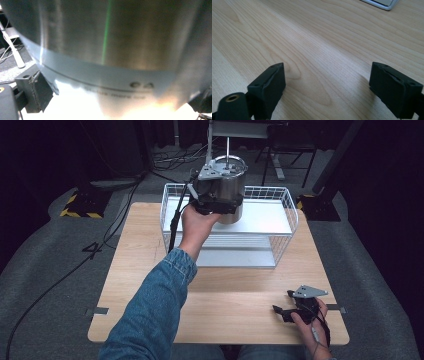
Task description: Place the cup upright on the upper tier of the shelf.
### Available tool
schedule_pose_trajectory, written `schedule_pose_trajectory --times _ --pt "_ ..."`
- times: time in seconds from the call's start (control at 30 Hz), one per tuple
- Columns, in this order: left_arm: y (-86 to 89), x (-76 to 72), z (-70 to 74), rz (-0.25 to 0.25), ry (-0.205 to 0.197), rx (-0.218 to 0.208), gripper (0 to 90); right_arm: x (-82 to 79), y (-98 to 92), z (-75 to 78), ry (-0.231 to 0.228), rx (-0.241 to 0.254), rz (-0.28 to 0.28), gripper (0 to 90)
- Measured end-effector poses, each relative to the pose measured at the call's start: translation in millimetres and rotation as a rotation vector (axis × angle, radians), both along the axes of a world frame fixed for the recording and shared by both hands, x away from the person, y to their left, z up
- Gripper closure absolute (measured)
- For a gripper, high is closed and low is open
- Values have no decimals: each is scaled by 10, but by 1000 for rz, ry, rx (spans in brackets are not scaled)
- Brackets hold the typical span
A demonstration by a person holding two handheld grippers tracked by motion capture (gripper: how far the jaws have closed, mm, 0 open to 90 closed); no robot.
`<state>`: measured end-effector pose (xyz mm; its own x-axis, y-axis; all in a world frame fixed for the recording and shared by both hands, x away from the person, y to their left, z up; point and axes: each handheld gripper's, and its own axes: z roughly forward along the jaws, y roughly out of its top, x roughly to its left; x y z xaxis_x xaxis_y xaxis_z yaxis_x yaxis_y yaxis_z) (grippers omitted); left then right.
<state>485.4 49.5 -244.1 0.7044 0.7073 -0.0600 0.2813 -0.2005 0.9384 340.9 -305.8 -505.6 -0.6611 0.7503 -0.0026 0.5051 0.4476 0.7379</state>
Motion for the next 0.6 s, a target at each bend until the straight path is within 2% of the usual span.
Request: schedule_pose_trajectory --times 0.1,0.27,0.6 --pt "-81 55 -18 4 4 18 36 0 0 0 0 0 0 138" --pt "-149 130 -56 14 8 24 36 0 0 0 0 0 0 138" --pt "-207 228 -143 42 22 77 36 0 0 0 1 0 0 138"
